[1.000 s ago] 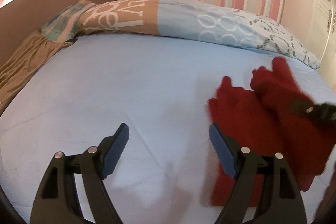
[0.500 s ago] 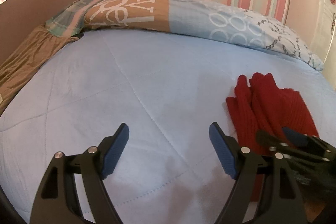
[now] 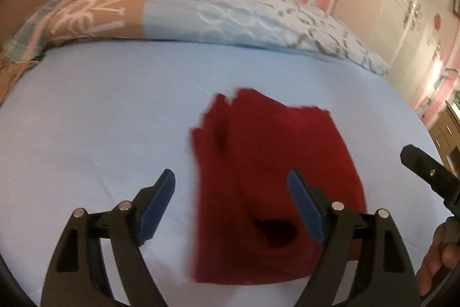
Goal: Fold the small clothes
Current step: 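Grasp the opposite side with the left gripper, fold it over, release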
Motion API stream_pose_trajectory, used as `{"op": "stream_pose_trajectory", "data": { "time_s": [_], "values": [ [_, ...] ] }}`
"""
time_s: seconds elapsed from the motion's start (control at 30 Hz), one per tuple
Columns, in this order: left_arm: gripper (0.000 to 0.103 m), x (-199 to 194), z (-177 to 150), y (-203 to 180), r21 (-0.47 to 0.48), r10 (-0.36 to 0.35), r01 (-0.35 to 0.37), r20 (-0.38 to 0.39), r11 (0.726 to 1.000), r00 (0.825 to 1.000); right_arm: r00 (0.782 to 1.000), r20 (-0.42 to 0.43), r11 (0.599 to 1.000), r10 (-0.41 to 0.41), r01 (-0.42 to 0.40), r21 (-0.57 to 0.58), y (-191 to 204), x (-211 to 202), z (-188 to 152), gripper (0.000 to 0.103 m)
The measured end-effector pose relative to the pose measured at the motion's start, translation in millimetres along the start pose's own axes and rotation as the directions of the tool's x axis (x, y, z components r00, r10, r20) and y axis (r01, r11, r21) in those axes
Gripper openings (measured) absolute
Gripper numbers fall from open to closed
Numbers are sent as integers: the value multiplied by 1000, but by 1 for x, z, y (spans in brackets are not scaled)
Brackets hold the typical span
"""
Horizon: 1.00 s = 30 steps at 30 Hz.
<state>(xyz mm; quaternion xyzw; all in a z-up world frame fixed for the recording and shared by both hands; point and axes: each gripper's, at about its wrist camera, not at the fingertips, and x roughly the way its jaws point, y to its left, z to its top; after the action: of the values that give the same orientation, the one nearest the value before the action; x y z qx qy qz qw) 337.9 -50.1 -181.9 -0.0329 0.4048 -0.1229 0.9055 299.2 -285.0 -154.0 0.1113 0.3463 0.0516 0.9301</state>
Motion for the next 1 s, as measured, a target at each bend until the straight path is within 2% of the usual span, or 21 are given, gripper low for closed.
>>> {"op": "stream_pose_trajectory", "data": {
  "time_s": [0.1, 0.23, 0.3, 0.33, 0.4, 0.53, 0.6, 0.7, 0.73, 0.83, 0.87, 0.9, 0.93, 0.97, 1.0],
  "values": [
    [81, 12, -7, -21, 22, -36, 38, -51, 999, 998, 1000, -16, 1000, -1, 2, 17, -13, 1, -6, 84],
    [79, 22, -18, -30, 25, -40, 43, -90, 999, 995, 999, -31, 1000, 10, -10, 25, -15, 2, -14, 84],
    [51, 25, -22, -30, 36, -16, 20, -94, 999, 995, 999, -45, 1000, 16, -15, 14, -13, 5, -16, 84],
    [46, 26, -24, -27, 28, -6, 9, -99, 1000, 995, 999, -50, 1000, 15, -14, 6, -11, 7, -18, 84],
    [27, 28, -24, -19, 7, 2, -1, -104, 1000, 995, 998, -67, 1000, 12, -13, -13, -5, 11, -23, 84],
    [20, 18, -24, -15, 50, 20, -16, -65, 999, 998, 996, -89, 999, 7, -11, -40, 6, 19, -32, 84],
    [19, 7, -22, -12, 49, 42, -41, -17, 998, 999, 995, -101, 999, 9, -14, -42, 11, 23, -36, 84],
    [19, -11, -21, -4, 30, 67, -69, 42, 997, 997, 995, -99, 998, 20, -25, -56, 21, 23, -38, 84],
    [19, -11, -23, 1, 22, 79, -79, 38, 997, 996, 995, -98, 997, 18, -25, -69, 25, 24, -40, 84],
    [23, 8, -39, 25, -22, 113, -114, -40, 993, 993, 991, -133, 993, -10, -6, -119, 36, 37, -50, 84],
    [29, 14, -45, 34, -41, 122, -124, -47, 991, 991, 988, -154, 991, -27, 6, -134, 38, 44, -56, 84],
    [41, 19, -52, 43, -49, 136, -138, -43, 989, 990, 985, -167, 989, -45, 20, -148, 38, 49, -62, 84],
    [49, 21, -56, 48, -55, 145, -147, -42, 988, 989, 981, -183, 988, -59, 30, -155, 37, 54, -70, 84],
    [63, 23, -59, 52, -65, 151, -153, -35, 986, 988, 979, -192, 988, -63, 33, -153, 36, 57, -74, 85],
    [71, 24, -63, 58, -82, 152, -153, -21, 985, 988, 976, -204, 988, -71, 41, -150, 33, 62, -82, 87]
  ]
}}
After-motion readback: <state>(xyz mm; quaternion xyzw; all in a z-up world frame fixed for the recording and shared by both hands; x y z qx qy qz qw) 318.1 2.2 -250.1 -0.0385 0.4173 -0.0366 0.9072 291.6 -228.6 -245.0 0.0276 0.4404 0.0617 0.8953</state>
